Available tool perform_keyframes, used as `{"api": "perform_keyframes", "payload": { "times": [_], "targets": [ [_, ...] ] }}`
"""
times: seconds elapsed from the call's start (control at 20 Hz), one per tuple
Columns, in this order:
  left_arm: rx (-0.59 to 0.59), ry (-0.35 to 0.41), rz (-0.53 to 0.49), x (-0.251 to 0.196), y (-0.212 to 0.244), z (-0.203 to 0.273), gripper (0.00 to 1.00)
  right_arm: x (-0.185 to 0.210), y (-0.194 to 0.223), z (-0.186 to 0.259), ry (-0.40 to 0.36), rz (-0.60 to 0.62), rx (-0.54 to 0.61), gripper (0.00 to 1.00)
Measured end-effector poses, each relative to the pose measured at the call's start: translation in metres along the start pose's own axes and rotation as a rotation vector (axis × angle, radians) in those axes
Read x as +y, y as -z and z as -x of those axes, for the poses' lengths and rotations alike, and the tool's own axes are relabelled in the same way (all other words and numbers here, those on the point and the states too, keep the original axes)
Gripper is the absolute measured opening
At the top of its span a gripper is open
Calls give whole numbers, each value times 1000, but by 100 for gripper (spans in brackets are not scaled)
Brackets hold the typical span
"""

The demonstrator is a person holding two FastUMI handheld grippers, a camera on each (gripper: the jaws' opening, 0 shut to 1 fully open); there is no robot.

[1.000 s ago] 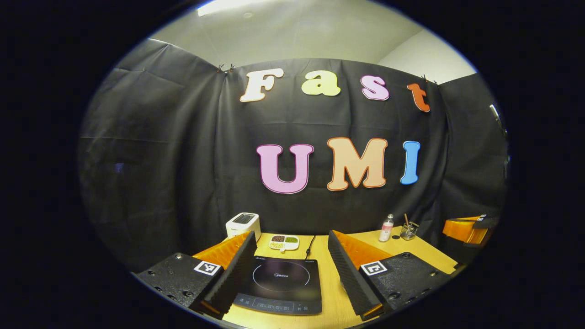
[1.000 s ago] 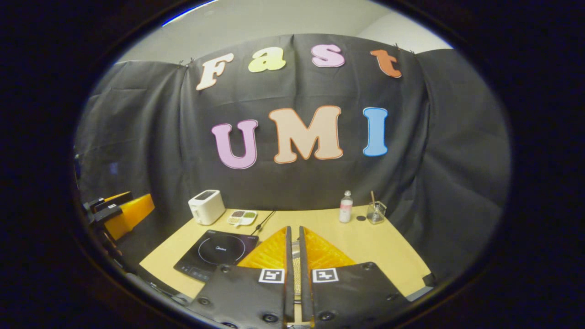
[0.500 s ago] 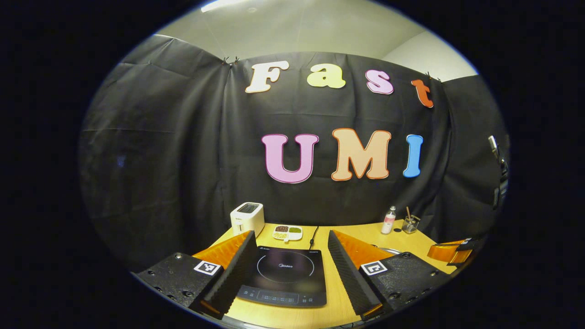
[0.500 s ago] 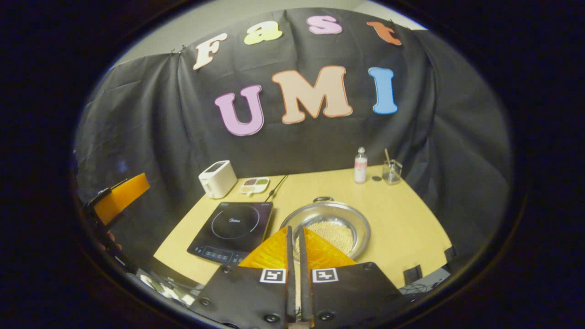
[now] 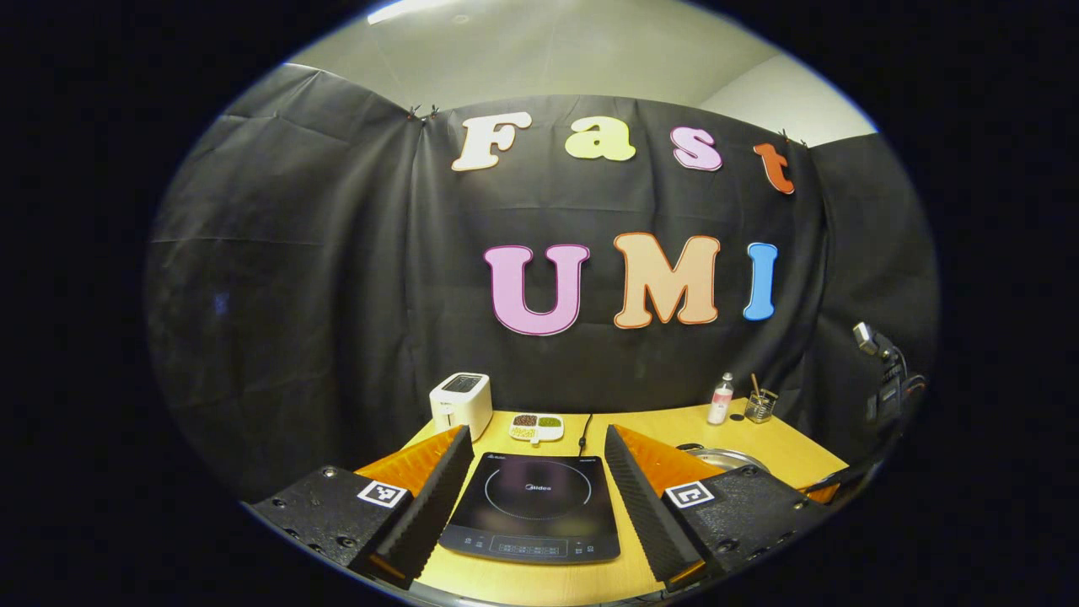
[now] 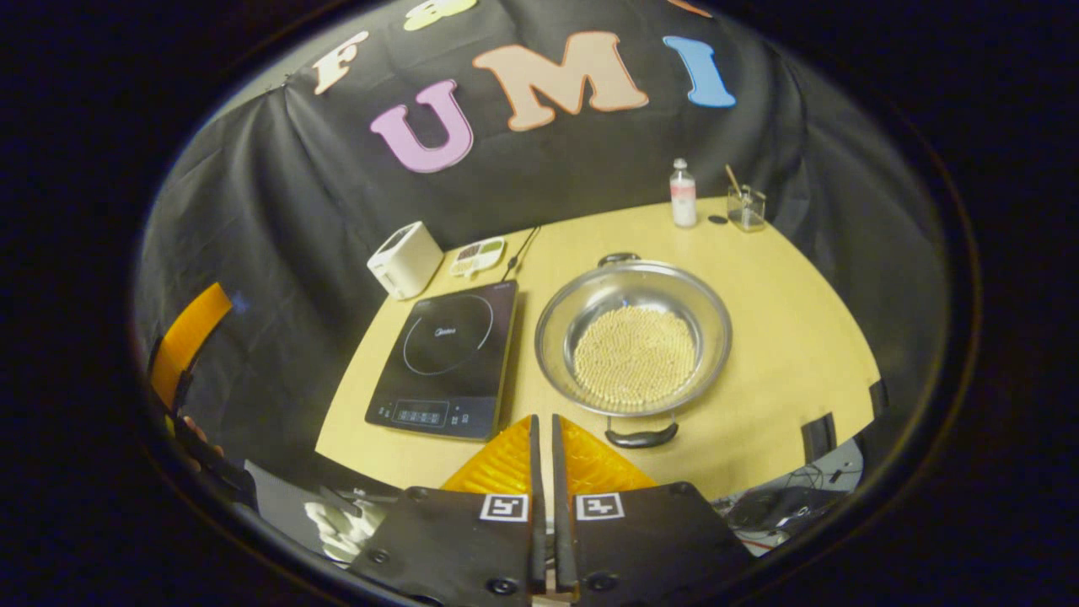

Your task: First push the handle of the pot to place it horizontally, then grasp the pot with both hands and set it on the induction cooktop.

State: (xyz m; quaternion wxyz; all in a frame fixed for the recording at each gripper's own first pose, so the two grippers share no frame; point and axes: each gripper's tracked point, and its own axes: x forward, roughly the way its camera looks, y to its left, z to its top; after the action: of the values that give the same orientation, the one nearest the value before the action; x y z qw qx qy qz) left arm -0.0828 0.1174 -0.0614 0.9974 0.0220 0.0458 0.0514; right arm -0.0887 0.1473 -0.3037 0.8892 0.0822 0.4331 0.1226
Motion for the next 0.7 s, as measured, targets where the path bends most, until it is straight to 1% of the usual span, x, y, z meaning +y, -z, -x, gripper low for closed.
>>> {"api": "perform_keyframes", "payload": {
  "times": [0.1, 0.15, 0.25, 0.35, 0.4, 0.45, 0.5, 0.55, 0.65, 0.7],
  "targets": [
    [15, -1, 1, 1, 4, -2, 92, -3, 13, -14, -10, -48, 73, 7],
    [20, 1, 2, 0, 6, -3, 96, -4, 18, -21, -17, -74, 101, 7],
    [39, 4, 1, -3, 13, -10, 96, -8, 28, -38, -27, -120, 161, 6],
    [65, -2, -1, -4, 20, -15, 96, -12, 36, -58, -40, -166, 216, 6],
    [77, -8, -2, -4, 22, -17, 92, -16, 40, -67, -42, -180, 241, 6],
    [85, -16, -2, -5, 24, -21, 92, -21, 44, -76, -38, -188, 263, 6],
    [90, -24, 0, -6, 23, -23, 96, -26, 48, -82, -28, -190, 284, 6],
    [87, -30, 5, -8, 21, -27, 96, -33, 50, -89, -14, -188, 302, 6],
    [75, -33, 14, -15, 15, -32, 96, -45, 56, -99, 8, -180, 335, 6],
    [72, -35, 10, -18, 13, -35, 92, -48, 58, -103, 11, -180, 348, 6]
  ]
}}
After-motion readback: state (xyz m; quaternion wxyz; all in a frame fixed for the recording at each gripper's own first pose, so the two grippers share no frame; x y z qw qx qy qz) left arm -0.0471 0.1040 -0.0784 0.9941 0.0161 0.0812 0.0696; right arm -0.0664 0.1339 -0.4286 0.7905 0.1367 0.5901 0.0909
